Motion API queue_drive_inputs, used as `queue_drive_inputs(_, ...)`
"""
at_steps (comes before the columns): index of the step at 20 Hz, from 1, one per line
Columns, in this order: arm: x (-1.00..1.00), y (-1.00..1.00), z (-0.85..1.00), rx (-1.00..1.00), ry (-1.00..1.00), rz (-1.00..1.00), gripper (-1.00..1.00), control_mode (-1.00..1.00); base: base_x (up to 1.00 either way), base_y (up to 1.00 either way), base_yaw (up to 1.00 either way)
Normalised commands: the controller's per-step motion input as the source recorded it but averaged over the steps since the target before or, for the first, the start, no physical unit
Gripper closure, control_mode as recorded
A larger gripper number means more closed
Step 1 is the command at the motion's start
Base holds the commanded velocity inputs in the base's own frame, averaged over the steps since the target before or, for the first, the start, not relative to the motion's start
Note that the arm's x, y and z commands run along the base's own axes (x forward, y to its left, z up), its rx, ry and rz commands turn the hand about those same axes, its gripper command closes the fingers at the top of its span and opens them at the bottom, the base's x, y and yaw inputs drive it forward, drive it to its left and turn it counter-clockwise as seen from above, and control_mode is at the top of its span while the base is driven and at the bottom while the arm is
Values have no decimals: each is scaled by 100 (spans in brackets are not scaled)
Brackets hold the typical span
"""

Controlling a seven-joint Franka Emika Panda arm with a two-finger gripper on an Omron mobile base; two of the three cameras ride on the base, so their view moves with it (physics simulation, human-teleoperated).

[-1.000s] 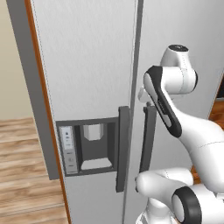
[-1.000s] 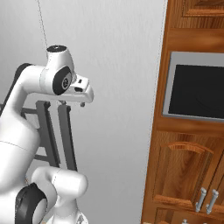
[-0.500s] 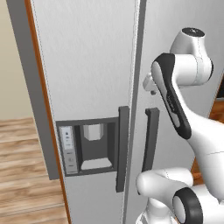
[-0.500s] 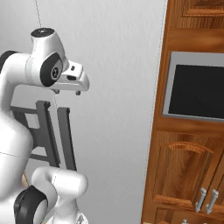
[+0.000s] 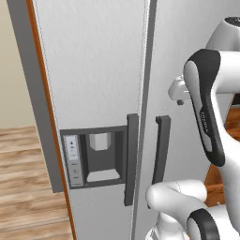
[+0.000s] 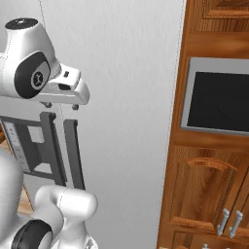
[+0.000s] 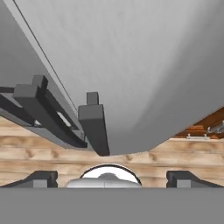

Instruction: Open the freezer door, pick up the ice cube tray from the freezer, and place it on the dining counter.

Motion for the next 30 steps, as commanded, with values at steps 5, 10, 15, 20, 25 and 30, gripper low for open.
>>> queue_drive_inputs(5,-20,-47,0,0,-1,0,-100,-100,0,0,0)
queue_drive_inputs(10,-25,-12,-4,0,-3,-3,-100,-100,0,0,0)
queue_drive_inputs(15,-20,0,-17,0,-5,0,-100,-100,0,0,0)
queue_drive_inputs(20,-13,0,-17,0,-4,0,-100,-100,0,0,0)
queue_drive_inputs(25,0,0,-4,0,-1,0,-100,-100,0,0,0)
queue_drive_inputs(30,6,11,-7,0,0,0,-100,-100,0,0,0)
